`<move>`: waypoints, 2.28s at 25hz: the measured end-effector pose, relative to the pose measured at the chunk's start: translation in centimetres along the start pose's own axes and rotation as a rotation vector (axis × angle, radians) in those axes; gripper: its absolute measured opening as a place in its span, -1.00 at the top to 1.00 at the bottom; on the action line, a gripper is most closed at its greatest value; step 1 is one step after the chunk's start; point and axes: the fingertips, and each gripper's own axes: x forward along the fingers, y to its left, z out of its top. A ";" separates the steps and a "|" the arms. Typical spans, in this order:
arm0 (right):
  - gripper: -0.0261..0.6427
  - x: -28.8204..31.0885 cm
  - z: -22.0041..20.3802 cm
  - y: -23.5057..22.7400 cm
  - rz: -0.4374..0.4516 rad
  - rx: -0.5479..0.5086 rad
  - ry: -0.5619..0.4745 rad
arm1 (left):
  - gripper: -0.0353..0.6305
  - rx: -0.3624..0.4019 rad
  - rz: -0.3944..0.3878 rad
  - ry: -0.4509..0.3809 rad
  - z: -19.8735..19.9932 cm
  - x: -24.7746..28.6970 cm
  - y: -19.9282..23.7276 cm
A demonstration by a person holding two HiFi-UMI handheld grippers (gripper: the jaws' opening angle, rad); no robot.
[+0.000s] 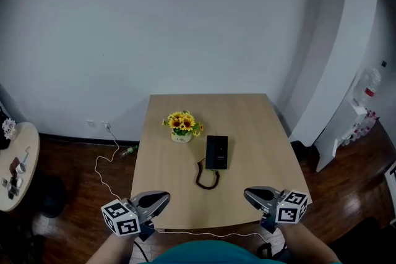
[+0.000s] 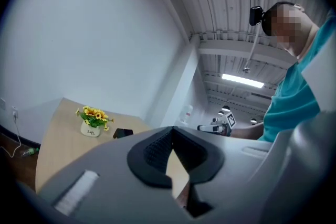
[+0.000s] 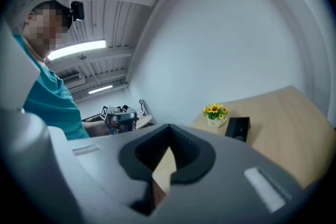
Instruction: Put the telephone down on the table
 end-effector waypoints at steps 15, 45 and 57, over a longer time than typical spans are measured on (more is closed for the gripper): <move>0.92 -15.7 -5.6 11.1 0.015 -0.234 0.017 | 0.88 0.095 -0.017 0.022 -5.9 -0.9 -21.5; 0.92 -23.3 -15.5 43.0 0.137 -0.201 -0.060 | 0.88 0.152 -0.119 0.040 -14.8 -24.3 -42.4; 0.92 -32.4 -19.1 42.0 0.232 -0.147 -0.026 | 0.88 0.120 -0.103 0.004 -19.8 -18.1 -51.6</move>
